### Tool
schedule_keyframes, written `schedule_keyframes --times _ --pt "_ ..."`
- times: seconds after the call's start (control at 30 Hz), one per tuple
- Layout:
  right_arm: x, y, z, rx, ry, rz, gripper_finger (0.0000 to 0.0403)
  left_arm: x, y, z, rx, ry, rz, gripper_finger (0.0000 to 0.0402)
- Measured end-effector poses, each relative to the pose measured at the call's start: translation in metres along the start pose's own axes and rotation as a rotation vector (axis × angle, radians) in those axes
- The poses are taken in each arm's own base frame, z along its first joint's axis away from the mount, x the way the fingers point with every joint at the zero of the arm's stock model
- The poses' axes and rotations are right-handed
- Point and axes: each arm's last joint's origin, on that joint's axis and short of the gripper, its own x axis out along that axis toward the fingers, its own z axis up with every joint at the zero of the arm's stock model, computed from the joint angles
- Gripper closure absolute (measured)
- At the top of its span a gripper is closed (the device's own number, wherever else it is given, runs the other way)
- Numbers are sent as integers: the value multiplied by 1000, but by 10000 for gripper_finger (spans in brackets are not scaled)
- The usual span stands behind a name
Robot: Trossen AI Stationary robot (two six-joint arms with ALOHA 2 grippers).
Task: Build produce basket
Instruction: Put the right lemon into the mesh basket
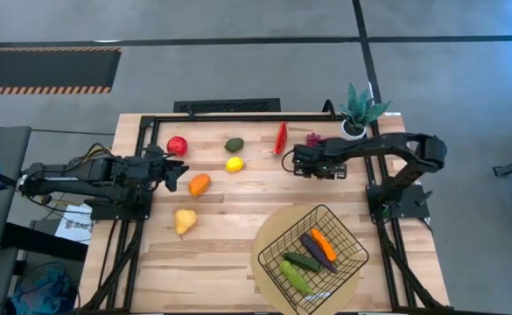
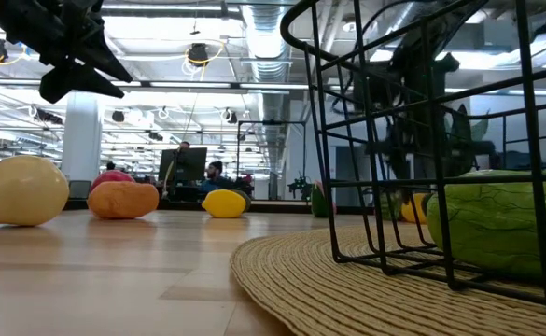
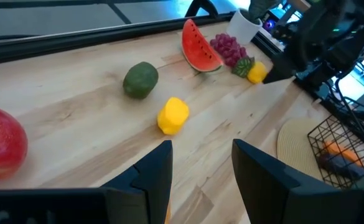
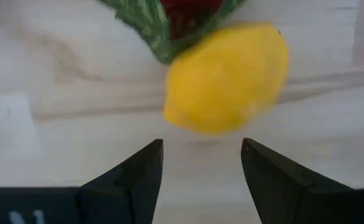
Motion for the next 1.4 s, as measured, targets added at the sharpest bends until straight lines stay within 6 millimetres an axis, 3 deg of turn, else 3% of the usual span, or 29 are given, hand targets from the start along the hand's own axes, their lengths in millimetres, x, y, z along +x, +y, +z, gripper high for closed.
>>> schedule_keyframes --times 0.13,0.27,0.7,1.07,1.2,1.4 --pt "-19 -6 0 9 -42 59 168 0 0 0 0 -3 2 252" --pt "-26 -12 3 95 -93 40 168 0 0 0 -2 -4 2 252" --pt "0 -9 24 150 -88 -36 168 0 0 0 -1 -3 1 252" --pt "3 -13 39 152 -90 -51 173 0 0 0 14 1 1 252" --pt "3 -13 39 115 -88 -54 207 0 0 0 14 1 2 252" --pt "3 -13 39 77 -88 -54 311 0 0 0 14 2 1 252"
